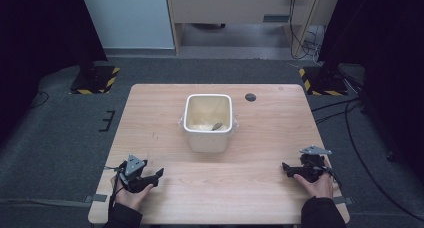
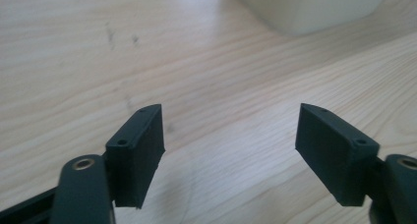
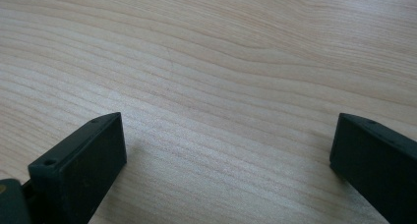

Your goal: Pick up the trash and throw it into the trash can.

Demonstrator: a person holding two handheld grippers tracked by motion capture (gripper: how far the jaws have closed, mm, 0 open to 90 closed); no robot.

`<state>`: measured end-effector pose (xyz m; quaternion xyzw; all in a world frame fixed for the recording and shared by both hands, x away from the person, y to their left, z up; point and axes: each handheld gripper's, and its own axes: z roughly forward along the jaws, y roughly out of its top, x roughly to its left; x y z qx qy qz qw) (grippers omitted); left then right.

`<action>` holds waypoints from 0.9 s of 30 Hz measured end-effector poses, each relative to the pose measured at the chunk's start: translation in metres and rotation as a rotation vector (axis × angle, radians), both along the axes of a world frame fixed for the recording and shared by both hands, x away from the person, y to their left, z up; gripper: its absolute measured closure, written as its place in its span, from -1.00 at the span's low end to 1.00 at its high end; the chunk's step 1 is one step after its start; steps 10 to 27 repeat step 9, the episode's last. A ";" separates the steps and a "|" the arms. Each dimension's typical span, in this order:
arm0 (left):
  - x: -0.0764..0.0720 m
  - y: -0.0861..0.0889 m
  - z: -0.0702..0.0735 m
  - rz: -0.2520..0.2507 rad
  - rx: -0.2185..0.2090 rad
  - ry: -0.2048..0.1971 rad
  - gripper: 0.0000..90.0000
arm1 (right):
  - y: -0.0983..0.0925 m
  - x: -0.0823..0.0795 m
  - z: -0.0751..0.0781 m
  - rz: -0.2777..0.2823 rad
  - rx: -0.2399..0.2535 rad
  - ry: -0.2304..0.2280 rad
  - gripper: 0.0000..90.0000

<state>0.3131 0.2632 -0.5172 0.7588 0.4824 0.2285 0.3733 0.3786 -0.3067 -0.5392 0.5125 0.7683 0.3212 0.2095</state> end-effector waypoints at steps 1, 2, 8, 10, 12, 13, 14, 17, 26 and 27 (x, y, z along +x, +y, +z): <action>0.000 0.002 -0.002 0.012 0.027 0.007 -0.48 | 0.000 0.000 0.000 -0.001 0.001 0.001 -0.99; 0.001 0.003 -0.003 0.028 0.051 0.016 -0.49 | 0.000 0.000 0.000 0.000 0.000 0.000 -0.99; 0.004 0.013 -0.010 0.092 0.092 0.062 -0.56 | 0.000 0.000 0.000 0.001 0.000 0.000 -0.99; 0.005 0.014 -0.011 0.101 0.096 0.068 -0.56 | 0.000 0.000 0.000 0.002 -0.002 0.000 -0.99; 0.005 0.014 -0.011 0.101 0.096 0.068 -0.56 | 0.000 0.000 0.000 0.002 -0.002 0.000 -0.99; 0.005 0.014 -0.011 0.101 0.096 0.068 -0.56 | 0.000 0.000 0.000 0.002 -0.002 0.000 -0.99; 0.005 0.014 -0.011 0.101 0.096 0.068 -0.56 | 0.000 0.000 0.000 0.002 -0.002 0.000 -0.99; 0.005 0.014 -0.011 0.101 0.096 0.068 -0.56 | 0.000 0.000 0.000 0.002 -0.002 0.000 -0.99; 0.005 0.014 -0.011 0.101 0.096 0.068 -0.56 | 0.000 0.000 0.000 0.002 -0.002 0.000 -0.99; 0.005 0.014 -0.011 0.101 0.096 0.068 -0.56 | 0.000 0.000 0.000 0.002 -0.002 0.000 -0.99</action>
